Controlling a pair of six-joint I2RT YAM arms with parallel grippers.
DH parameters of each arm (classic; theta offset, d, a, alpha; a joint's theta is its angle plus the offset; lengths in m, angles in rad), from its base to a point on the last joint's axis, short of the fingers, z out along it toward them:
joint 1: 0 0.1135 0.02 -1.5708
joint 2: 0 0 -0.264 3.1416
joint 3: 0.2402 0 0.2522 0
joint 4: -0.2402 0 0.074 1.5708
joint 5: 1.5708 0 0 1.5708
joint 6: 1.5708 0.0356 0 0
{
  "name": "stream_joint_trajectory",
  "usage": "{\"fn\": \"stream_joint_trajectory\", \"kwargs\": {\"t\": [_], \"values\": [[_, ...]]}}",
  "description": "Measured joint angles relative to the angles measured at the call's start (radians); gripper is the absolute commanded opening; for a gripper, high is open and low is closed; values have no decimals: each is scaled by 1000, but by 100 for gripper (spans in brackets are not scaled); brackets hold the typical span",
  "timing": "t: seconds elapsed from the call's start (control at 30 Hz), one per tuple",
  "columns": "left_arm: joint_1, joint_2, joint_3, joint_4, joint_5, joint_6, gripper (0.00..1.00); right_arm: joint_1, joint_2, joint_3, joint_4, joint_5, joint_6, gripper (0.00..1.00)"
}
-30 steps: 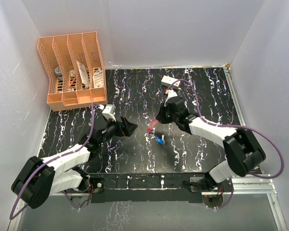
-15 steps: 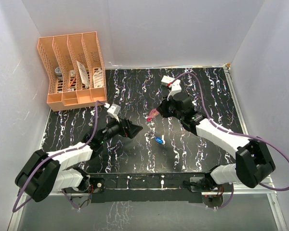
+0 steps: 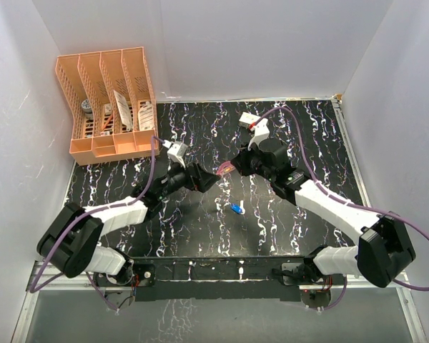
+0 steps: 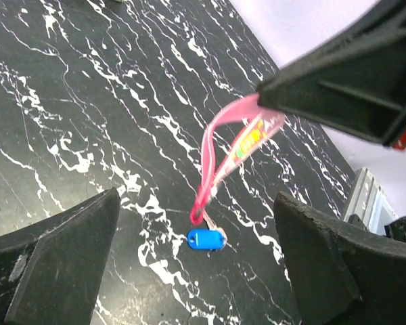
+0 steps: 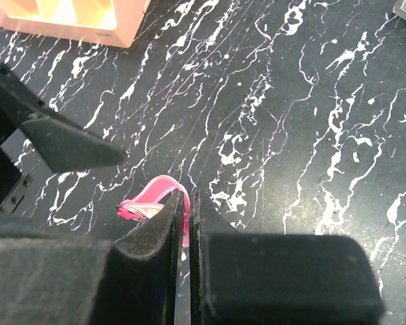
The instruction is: Put the keys on the keyring
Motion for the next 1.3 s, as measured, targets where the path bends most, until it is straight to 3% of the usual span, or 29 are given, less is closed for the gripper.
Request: {"fn": "stream_joint_trajectory", "kwargs": {"t": [0.27,0.83,1.1,1.3], "values": [[0,114,115,-38,-41,-29,95,31,-22,0,-13,0,0,0],[-28,168,108,-100,-37,-8,94,40,-32,67,-42,20,-18,0],[-36,56,23,-112,-86,10,96,40,-32,95,-43,20,-26,0],[-36,-80,-53,-48,-89,54,91,40,-32,100,-61,18,-46,0]]}}
